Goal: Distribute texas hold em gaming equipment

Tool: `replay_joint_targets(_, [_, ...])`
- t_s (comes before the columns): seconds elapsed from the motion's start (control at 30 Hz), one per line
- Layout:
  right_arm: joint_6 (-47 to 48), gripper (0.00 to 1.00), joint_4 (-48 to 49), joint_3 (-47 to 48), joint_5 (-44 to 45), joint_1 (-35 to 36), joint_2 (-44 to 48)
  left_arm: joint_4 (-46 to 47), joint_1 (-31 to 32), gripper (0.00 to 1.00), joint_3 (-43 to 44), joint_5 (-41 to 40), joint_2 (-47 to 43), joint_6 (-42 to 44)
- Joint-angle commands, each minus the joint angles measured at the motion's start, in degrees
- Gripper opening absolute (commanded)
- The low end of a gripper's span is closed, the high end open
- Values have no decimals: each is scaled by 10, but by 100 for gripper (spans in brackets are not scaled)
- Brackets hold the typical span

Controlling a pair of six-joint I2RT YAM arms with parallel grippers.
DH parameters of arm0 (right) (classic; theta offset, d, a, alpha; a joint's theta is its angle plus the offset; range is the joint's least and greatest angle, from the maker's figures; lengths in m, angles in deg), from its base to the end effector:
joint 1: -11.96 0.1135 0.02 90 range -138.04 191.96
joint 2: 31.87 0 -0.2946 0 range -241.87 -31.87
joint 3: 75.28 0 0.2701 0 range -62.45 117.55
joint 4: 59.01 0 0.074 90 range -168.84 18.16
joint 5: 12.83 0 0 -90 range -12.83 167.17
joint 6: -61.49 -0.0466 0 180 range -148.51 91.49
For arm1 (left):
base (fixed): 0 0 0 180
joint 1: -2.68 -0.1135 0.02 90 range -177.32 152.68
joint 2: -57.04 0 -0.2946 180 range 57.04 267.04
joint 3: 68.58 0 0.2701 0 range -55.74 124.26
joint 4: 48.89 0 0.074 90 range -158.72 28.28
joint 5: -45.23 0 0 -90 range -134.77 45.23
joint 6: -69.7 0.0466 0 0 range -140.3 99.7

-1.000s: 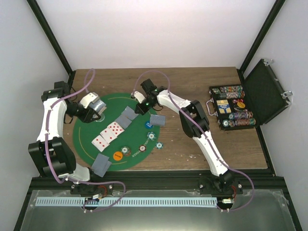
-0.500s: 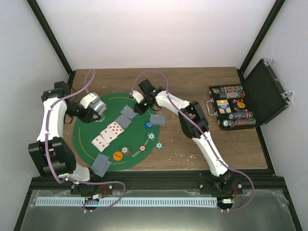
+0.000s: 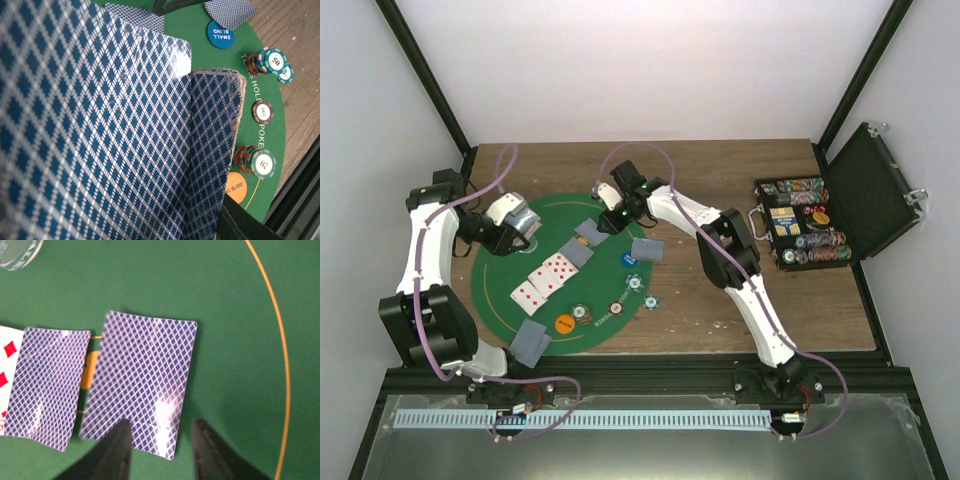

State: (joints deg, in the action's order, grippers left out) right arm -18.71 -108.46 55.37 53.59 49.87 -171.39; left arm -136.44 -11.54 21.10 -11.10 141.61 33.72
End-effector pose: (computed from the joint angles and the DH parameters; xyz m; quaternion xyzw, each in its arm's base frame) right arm 0.4400 0.3663 0.1638 -0.4319 0.8387 0.2556 0.2115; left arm 0.2739 0.0428 0.3190 0.3430 0.8915 -0.2038 0.2143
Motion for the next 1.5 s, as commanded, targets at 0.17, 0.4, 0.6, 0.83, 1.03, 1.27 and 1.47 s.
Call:
replay_joint_targets(0.17, [-79, 50, 75, -47, -82, -19, 123, -12, -1, 42, 17, 17, -3, 2])
replay_joint_targets(0.4, [-160, 58, 221, -184, -217, -48, 246, -23, 32, 42, 26, 8, -5, -13])
replay_joint_targets(0.6, [-240, 64, 267, -188, -340, -55, 277, -42, 122, 42, 39, -3, -22, -17])
replay_joint_targets(0.83, [-370, 71, 414, -247, -422, -58, 319, -68, 208, 42, 85, -5, -17, -16])
replay_joint_targets(1.03, [-395, 72, 438, -267, -406, -58, 341, -84, 247, 42, 115, -17, -6, -22])
replay_joint_targets(1.27, [-448, 72, 487, -280, -419, -58, 335, -86, 261, 42, 128, -6, -13, -16])
replay_joint_targets(1.47, [-468, 72, 511, -298, -427, -54, 333, -86, 265, 42, 136, -3, -5, -17])
